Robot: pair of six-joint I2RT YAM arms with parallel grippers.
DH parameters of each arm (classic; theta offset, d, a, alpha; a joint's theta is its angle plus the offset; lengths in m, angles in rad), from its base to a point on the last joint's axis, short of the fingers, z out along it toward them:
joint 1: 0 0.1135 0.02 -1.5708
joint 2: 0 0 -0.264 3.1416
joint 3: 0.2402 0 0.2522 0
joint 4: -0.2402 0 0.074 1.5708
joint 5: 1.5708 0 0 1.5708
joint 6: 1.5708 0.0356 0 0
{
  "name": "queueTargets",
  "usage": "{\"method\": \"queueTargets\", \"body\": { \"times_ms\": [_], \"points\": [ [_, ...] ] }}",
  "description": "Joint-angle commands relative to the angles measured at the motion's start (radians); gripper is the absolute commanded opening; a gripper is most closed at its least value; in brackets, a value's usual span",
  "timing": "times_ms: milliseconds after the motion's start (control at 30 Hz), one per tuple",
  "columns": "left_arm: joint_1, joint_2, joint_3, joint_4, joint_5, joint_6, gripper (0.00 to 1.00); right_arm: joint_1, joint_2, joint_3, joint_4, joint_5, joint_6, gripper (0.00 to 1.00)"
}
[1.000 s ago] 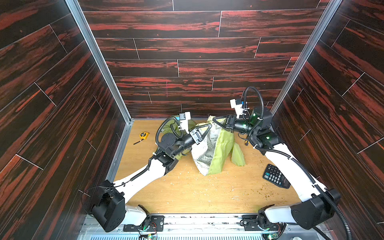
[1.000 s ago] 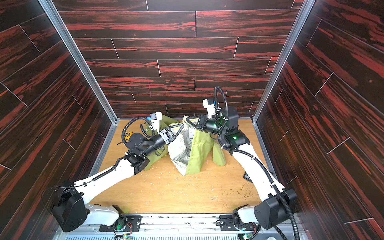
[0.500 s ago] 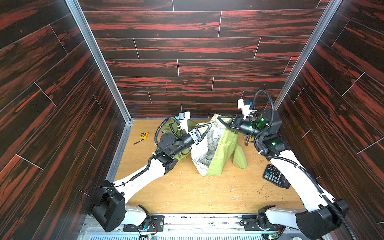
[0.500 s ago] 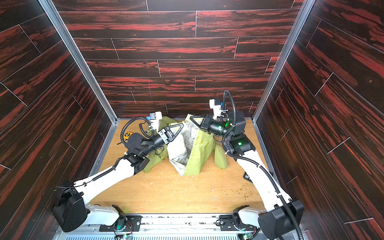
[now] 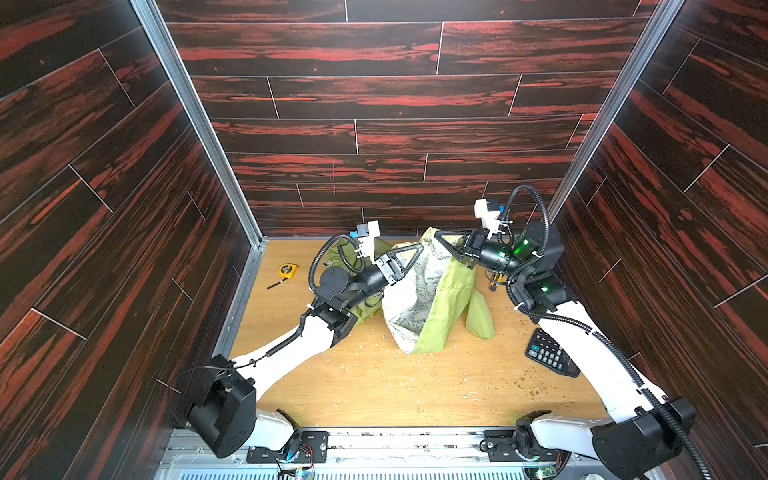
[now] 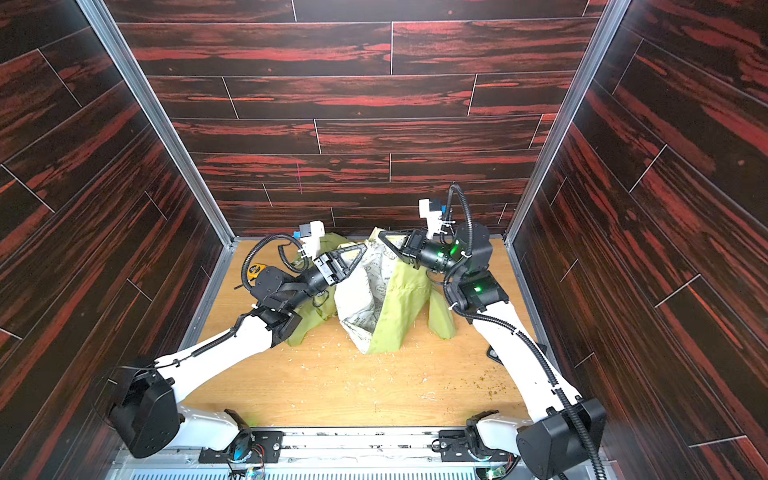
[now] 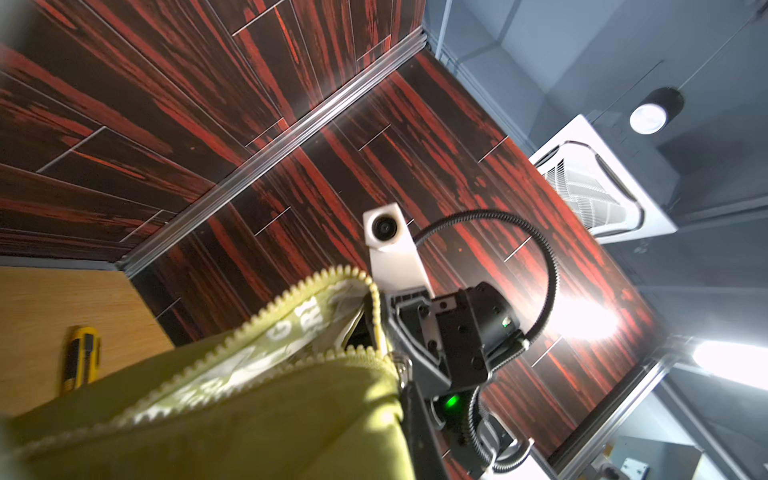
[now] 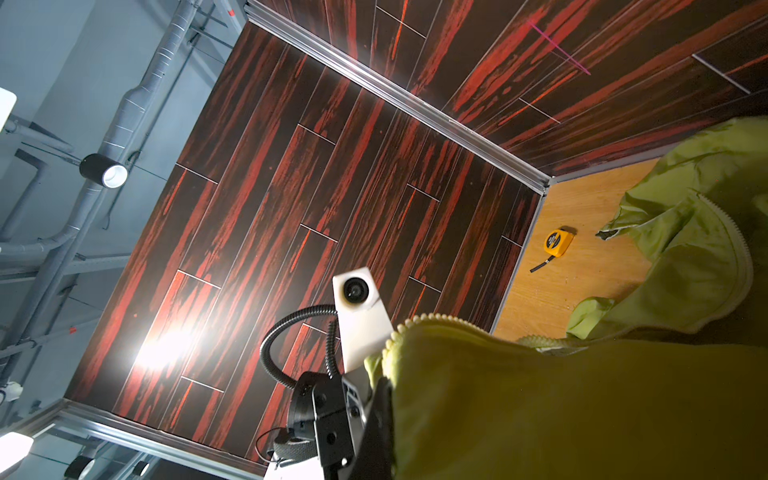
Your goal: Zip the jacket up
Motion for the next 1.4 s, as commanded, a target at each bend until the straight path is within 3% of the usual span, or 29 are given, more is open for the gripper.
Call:
{"method": "queueTargets", "body": {
  "times_ms": [0,100,600,1367],
  "points": [
    [0.012,0.047,0.047,0.200,0.021,-0.162,0.00,-0.003,-0.028,-0.013,0.084,-0.013,0.038,0.00],
    [0.011,0.086,0.079,0.237,0.054,-0.222,0.00,-0.003,-0.035,-0.023,0.103,-0.011,0.055,0.00],
    [0.013,0.073,0.072,0.231,0.060,-0.226,0.00,-0.002,-0.055,-0.026,0.117,0.054,0.076,0.00],
    [0.011,0.089,0.096,0.226,0.080,-0.239,0.00,0.000,-0.004,-0.006,0.170,0.016,0.128,0.00]
  ]
}}
